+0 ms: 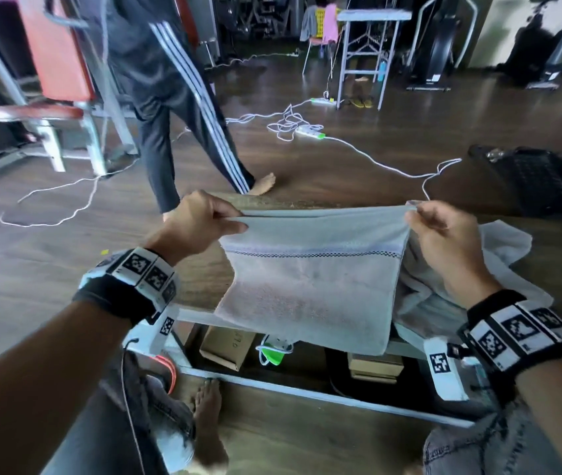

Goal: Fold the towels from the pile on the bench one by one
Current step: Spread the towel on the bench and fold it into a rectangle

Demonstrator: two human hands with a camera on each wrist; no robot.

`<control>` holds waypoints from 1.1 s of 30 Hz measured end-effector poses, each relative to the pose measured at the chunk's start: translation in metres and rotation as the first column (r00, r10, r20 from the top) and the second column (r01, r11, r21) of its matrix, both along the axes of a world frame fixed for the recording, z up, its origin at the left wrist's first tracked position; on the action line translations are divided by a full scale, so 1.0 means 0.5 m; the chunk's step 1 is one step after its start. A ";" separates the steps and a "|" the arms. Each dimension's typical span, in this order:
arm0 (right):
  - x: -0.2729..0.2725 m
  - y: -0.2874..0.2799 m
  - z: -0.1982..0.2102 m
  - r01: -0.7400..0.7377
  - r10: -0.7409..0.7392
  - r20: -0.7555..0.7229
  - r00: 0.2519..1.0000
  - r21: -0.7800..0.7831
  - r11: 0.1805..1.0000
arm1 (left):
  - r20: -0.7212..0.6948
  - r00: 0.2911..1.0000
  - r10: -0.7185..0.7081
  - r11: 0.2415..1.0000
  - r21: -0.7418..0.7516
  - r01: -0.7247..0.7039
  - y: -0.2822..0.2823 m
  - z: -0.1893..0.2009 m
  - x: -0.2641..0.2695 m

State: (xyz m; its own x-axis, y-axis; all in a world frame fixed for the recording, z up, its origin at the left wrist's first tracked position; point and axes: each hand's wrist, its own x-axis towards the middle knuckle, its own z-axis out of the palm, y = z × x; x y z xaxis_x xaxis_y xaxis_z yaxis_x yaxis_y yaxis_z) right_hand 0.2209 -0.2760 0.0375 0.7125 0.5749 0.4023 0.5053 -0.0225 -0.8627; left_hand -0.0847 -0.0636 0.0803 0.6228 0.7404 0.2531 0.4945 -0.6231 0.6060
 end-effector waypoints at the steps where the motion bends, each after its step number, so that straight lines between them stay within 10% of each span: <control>1: 0.000 -0.001 0.010 0.008 -0.008 -0.020 1.000 -0.004 1.000 | 0.016 1.000 -0.011 1.000 0.005 0.011 -0.003 0.015 -0.007; 24: -0.043 -0.060 0.165 -0.075 0.113 0.185 0.976 -0.203 0.976 | 0.146 0.974 -0.171 0.979 0.138 0.152 -0.051 0.152 -0.135; 33: -0.036 0.018 0.194 -0.131 0.237 0.216 0.947 -0.416 0.900 | 0.062 0.997 -0.035 0.996 0.088 0.030 0.045 0.150 -0.102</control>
